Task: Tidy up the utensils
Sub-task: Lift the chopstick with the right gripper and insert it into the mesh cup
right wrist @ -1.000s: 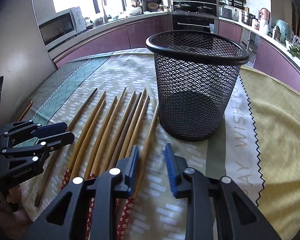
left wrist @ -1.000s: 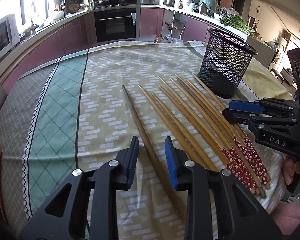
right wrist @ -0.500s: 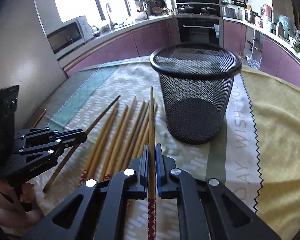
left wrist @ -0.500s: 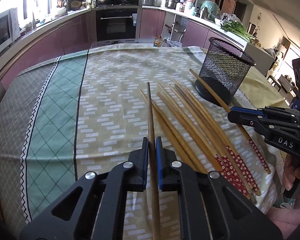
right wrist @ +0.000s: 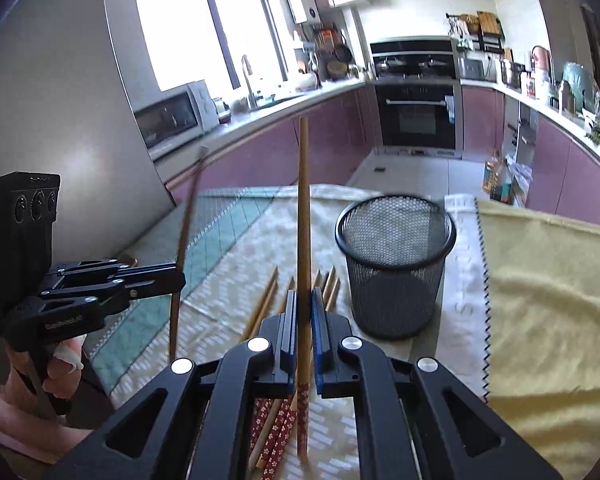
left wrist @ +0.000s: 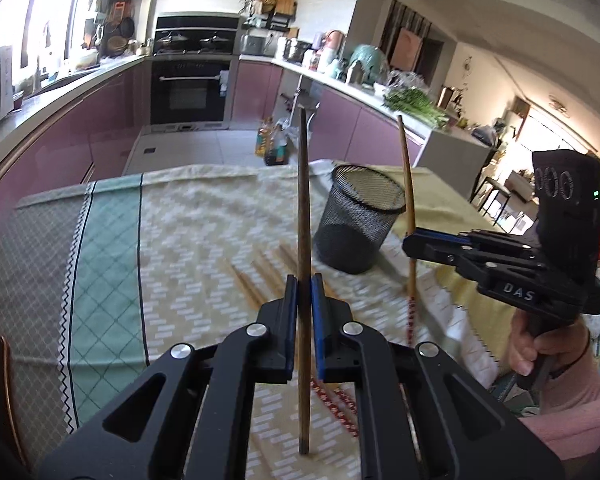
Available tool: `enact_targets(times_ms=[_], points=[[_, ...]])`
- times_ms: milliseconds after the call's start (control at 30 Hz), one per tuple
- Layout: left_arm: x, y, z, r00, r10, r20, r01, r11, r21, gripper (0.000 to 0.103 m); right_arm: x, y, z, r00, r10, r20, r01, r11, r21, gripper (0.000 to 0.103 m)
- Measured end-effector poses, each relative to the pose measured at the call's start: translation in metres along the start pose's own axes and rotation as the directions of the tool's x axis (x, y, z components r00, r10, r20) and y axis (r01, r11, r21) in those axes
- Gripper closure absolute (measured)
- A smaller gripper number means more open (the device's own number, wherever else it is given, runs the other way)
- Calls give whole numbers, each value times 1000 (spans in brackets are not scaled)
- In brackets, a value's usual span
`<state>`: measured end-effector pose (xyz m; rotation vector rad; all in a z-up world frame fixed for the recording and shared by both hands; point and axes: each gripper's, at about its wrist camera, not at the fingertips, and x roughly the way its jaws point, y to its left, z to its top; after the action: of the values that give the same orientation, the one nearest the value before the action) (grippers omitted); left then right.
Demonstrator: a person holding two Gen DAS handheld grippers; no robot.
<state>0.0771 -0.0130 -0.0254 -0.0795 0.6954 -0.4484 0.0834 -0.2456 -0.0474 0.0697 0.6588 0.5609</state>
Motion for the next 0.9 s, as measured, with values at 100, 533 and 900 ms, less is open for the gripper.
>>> enact_targets(times_ms=[100, 533, 900], points=[[-14, -6, 8, 999, -34, 32, 34, 999, 4, 95, -11, -3, 7, 999, 10, 36, -11, 1000, 7, 97], [-40, -30, 60, 978, -121, 173, 113, 992, 53, 95, -37, -9, 40, 987, 17, 161, -14, 1000, -17, 97], [-33, -61, 122, 947, -157, 280, 136, 986, 96, 95, -58, -17, 77, 963, -19, 267, 31, 999, -42, 97]])
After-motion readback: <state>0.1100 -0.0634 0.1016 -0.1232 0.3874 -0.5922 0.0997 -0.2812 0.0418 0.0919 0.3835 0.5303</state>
